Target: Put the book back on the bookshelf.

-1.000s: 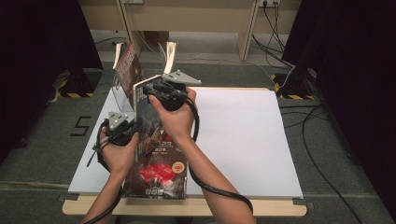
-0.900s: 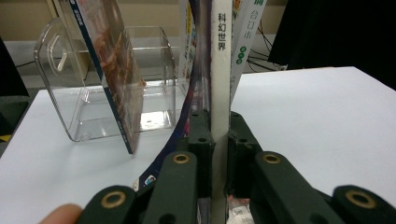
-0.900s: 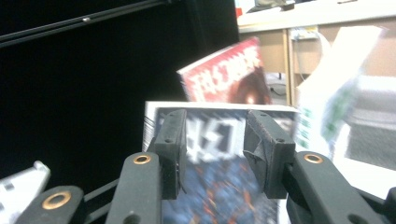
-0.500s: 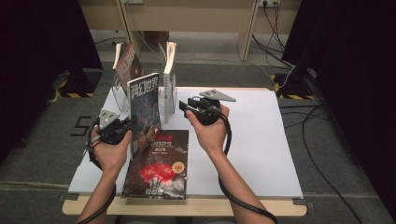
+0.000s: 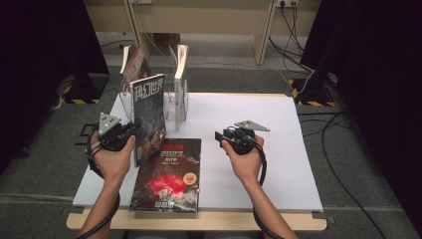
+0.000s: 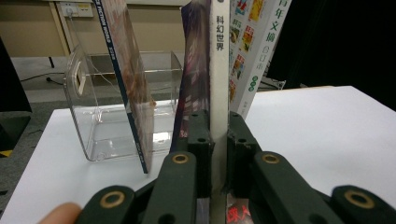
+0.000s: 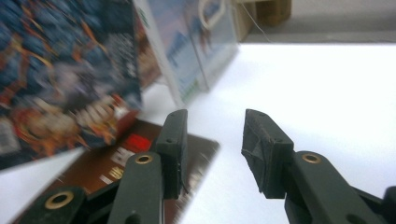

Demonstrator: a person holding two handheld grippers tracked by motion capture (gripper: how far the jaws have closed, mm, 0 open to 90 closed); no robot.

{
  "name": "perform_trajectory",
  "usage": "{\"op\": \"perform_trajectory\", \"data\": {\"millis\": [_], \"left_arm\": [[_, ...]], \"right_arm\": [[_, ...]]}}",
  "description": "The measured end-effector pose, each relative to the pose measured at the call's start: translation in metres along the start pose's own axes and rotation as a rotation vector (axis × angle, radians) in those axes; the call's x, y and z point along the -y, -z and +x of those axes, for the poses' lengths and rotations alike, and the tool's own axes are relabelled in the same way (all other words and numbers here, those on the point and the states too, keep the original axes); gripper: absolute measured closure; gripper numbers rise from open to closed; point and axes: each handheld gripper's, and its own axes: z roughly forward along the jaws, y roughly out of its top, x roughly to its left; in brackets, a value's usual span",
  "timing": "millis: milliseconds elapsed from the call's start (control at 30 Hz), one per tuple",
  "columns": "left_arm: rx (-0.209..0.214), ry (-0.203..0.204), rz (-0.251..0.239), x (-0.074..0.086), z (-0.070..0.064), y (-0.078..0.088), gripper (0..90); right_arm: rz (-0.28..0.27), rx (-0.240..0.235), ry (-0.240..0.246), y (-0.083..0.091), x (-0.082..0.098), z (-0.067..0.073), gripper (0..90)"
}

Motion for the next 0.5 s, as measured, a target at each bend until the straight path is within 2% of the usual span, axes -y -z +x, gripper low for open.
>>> {"op": "perform_trajectory", "data": {"millis": [200,300,500], "left_arm": [[-0.006,0.006,-0.015,-0.004,0.005,0.001,82.7],[-0.007,0.007,-0.022,-0.006,0.006,0.001,82.7],[-0.009,0.008,-0.026,-0.009,0.007,-0.002,82.6]], "right_arm": [[0.037,0.041,-0.023,0.004,0.026,-0.018,60.9],[0.034,0.058,-0.028,0.008,0.036,-0.027,61.0],[0.036,0.073,-0.021,0.012,0.053,-0.035,61.3]]}}
